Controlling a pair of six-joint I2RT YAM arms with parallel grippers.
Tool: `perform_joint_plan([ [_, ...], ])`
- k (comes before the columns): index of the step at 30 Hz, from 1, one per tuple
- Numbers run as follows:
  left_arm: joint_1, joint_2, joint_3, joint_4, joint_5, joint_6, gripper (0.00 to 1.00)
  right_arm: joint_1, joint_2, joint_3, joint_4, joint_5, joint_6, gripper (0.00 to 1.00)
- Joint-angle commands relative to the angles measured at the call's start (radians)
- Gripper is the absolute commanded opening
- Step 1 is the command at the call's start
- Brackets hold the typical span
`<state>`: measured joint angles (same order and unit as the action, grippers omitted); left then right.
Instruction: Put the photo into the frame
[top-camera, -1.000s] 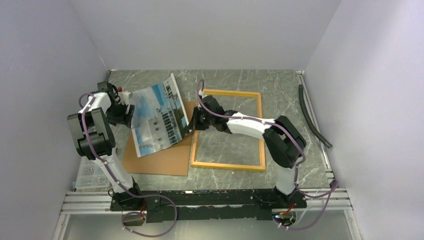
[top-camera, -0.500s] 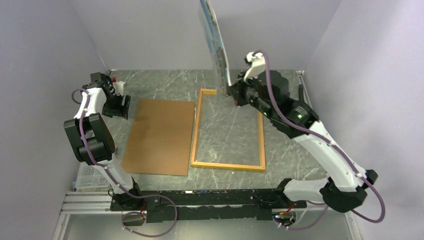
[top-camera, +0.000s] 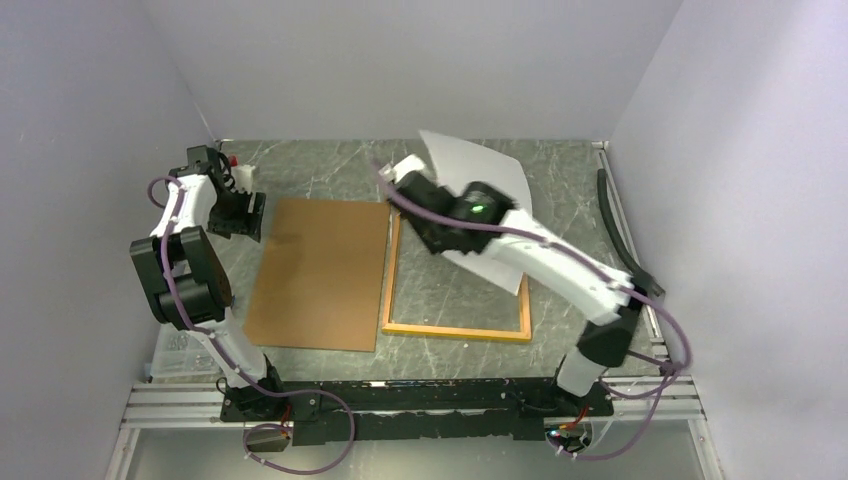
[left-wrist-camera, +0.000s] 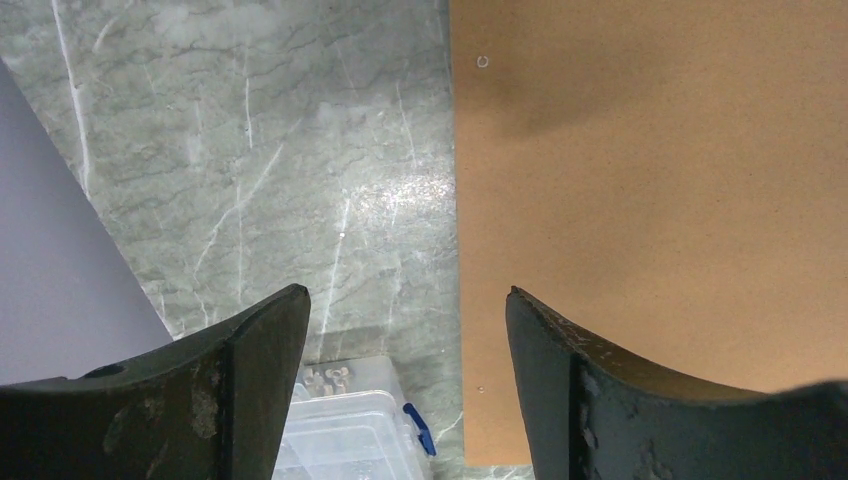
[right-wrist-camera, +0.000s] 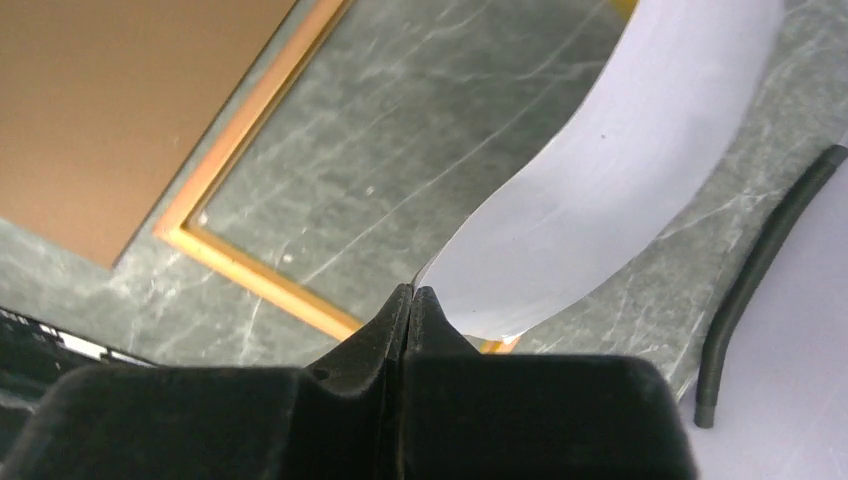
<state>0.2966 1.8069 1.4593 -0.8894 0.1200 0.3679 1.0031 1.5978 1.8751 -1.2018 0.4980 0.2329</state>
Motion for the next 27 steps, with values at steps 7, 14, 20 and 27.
perform_joint_plan([
  [7,-0.007,-0.07,0.012,-0.013,0.032,-0.014,0.77,0.101,0.203,-0.064,-0.073,-0.16,0.11,0.0],
  [14,-0.008,-0.079,0.0,-0.01,0.045,-0.008,0.77,0.095,0.174,-0.218,0.137,-0.256,0.235,0.0],
  [20,-0.01,-0.087,-0.013,-0.006,0.054,-0.001,0.77,0.063,0.061,-0.385,0.334,-0.311,0.381,0.0],
  [27,-0.012,-0.099,-0.028,0.004,0.064,0.001,0.77,0.057,0.009,-0.463,0.33,-0.173,0.669,0.0],
])
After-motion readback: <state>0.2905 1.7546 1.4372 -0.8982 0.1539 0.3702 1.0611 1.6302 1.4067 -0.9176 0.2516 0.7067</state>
